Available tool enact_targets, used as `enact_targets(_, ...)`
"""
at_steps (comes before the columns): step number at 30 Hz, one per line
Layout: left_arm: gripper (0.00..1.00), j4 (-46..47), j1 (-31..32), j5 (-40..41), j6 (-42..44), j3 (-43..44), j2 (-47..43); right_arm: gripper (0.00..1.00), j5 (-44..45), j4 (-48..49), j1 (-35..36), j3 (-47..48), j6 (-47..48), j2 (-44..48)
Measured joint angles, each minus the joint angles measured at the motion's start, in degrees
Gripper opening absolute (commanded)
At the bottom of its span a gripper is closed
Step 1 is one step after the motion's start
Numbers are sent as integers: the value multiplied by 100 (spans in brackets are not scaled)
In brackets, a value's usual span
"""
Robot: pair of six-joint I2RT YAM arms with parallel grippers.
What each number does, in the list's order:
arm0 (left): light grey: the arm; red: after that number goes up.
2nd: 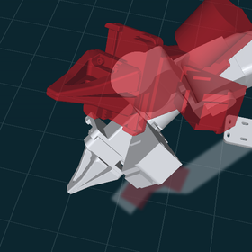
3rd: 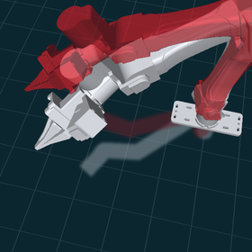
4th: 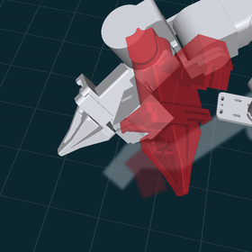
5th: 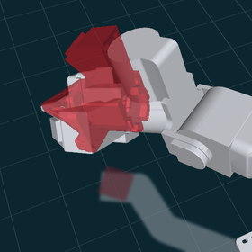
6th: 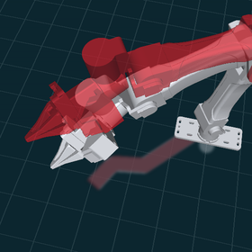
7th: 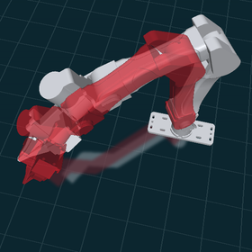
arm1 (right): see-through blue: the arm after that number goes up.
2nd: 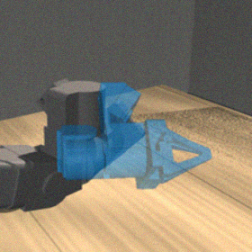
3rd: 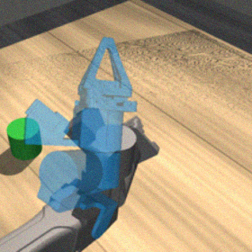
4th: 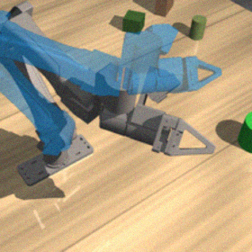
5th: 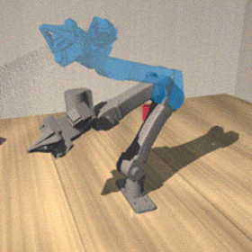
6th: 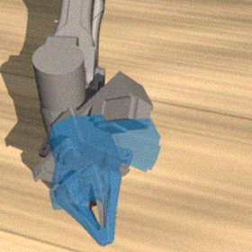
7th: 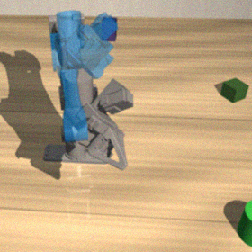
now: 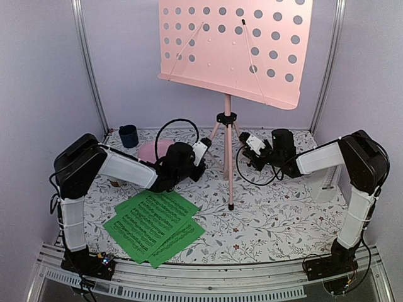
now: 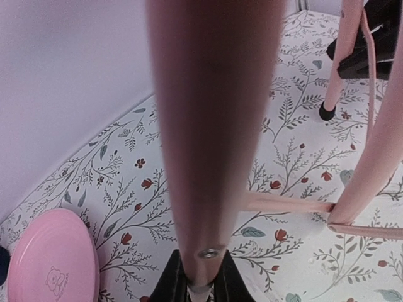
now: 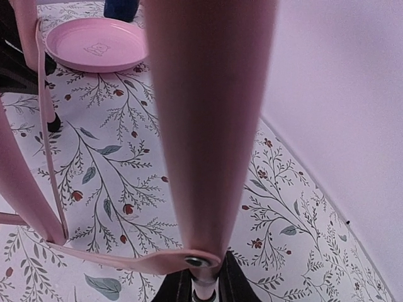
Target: Set up the instrument practice props
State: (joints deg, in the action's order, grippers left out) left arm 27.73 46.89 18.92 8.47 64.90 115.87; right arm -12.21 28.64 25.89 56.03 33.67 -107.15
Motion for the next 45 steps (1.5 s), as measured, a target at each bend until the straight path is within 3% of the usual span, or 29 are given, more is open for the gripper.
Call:
enact_targets(1, 6, -17, 20, 35, -31, 7, 0, 18, 7, -15, 0, 7, 9, 0)
enact_targets(7, 7, -282, 162, 428, -308, 72, -17, 63, 138, 83, -26, 4, -98, 22)
enact_targets(10, 8, -391, 188, 557, -411, 74, -52, 78, 262, 177, -76, -79, -273, 236)
enact_targets(12, 9, -433, 210, 636, -448, 74, -61, 81, 310, 221, -74, -247, -431, 544)
enact_targets(18, 18, -498, 225, 745, -525, 83, -70, 83, 212, 81, 70, -612, -1368, 1572)
enact_targets(28, 57, -916, 245, 472, -817, -81, -256, 84, -922, -87, 588, -1834, -3689, 2267)
enact_targets(36, 61, -892, 74, -566, -640, -374, -715, 83, -1106, 376, 1217, -2199, -4658, 1864)
enact_targets(45, 58, -909, -573, -1510, -354, -389, -765, 73, -793, 704, 1322, -2155, -5160, 1342)
